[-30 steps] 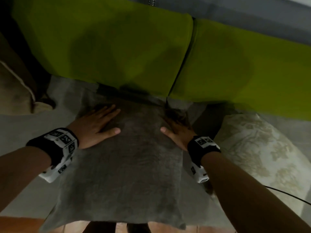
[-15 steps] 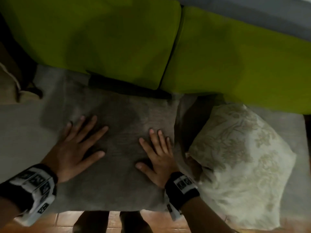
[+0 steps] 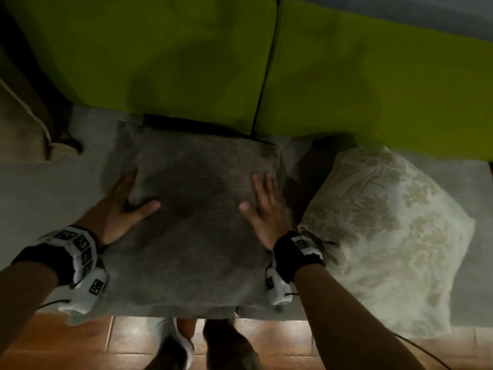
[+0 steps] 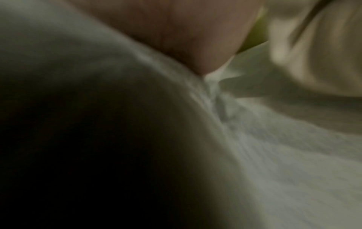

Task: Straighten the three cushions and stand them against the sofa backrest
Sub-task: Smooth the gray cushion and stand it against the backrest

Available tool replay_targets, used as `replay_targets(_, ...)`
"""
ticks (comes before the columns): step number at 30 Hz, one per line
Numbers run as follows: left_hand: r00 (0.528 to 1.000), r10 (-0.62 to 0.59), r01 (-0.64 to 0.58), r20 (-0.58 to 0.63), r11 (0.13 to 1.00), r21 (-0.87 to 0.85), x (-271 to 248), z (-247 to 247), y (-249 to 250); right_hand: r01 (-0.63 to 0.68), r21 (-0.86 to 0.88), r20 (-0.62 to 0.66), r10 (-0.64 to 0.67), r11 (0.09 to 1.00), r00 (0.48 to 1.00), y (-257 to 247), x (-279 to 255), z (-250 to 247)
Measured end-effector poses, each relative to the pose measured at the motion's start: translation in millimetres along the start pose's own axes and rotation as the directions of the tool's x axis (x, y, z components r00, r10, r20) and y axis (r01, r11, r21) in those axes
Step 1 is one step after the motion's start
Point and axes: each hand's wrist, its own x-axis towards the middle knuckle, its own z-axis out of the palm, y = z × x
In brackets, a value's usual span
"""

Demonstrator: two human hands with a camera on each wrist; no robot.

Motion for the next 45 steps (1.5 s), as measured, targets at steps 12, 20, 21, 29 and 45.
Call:
replay_targets(12, 0.990, 0.141, -0.144, 0.027, 0.971, 0.191, -18.6, -3.0, -7.5, -0.192, 0.163, 0.122, 0.173, 0.968, 0.977, 5.2, -13.4, -23.9)
replay_targets(20, 0.815, 0.563, -0.442, -0.134, 0.755, 0.484, -90.2, 50.2, -10.4, 0.195, -0.099, -0.280, -0.215, 0.976, 0.936, -45.5, -130.3, 48.2)
replay_targets(21, 0.844, 0.531, -0.418, -0.073, 0.738, 0.529, -88.8, 57.6, -20.2, 0.114, -0.083, -0.199, -0.129, 0.990, 0.971, -35.1, -134.8, 70.6)
replay_targets(29, 0.890, 0.431, -0.336, -0.148, 0.841, 0.423, -73.0, 72.1, -57.8, -0.315, -0.214, 0.007, 0.324, 0.925, 0.946, 37.7, -132.1, 115.6)
replay_targets(45, 0.963, -0.252, 0.226, -0.094, 0.948, -0.224, -130.6, 46.1, -101.0, -0.501, 0.522, 0.132, 0.515, 0.690, 0.847, 27.1, -186.8, 45.7)
